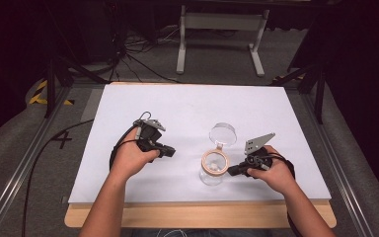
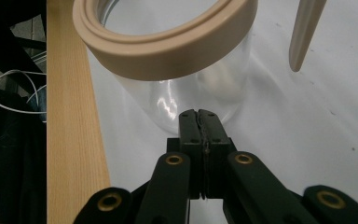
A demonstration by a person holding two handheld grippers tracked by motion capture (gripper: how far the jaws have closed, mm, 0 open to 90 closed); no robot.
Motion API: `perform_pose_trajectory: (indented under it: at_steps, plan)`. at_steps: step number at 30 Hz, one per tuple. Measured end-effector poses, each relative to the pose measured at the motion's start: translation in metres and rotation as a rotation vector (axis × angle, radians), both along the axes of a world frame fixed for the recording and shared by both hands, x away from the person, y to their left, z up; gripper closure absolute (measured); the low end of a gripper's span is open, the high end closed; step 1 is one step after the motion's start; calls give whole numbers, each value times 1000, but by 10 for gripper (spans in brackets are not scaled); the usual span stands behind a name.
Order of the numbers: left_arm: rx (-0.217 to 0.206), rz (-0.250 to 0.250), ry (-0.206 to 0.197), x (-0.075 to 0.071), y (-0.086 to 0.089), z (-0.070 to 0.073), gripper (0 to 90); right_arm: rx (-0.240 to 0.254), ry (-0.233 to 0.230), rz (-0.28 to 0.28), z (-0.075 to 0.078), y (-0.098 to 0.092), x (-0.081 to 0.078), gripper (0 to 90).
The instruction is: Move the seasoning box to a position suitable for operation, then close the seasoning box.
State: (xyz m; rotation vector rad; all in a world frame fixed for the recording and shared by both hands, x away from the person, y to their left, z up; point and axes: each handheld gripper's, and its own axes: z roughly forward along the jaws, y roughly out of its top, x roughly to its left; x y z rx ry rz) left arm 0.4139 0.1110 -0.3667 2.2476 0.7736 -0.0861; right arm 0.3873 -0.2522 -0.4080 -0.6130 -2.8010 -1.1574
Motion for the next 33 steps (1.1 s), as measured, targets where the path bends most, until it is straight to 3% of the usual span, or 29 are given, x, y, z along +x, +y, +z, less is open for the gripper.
perform_pose_trajectory:
  at_steps: [10, 15, 19, 21, 26, 33]
  plan:
    - [-41, 4, -13, 3, -5, 0, 856, 11, -17, -19, 4, -4, 1, 895]
    - [-57, 10, -59, 8, -10, 5, 892, 27, -40, -60, 10, -12, 0, 896]
    - [-107, 22, -77, 14, -17, 7, 897, 41, -73, -94, 19, -17, -3, 896]
    - [-113, 27, -92, 18, -20, 8, 898, 60, -93, -112, 23, -18, -5, 896]
    - [-177, 10, -119, 30, -29, 9, 897, 127, -125, -148, 34, -21, -13, 896]
    - [-191, -42, -169, 45, -49, 15, 897, 185, -156, -159, 43, -17, -23, 897]
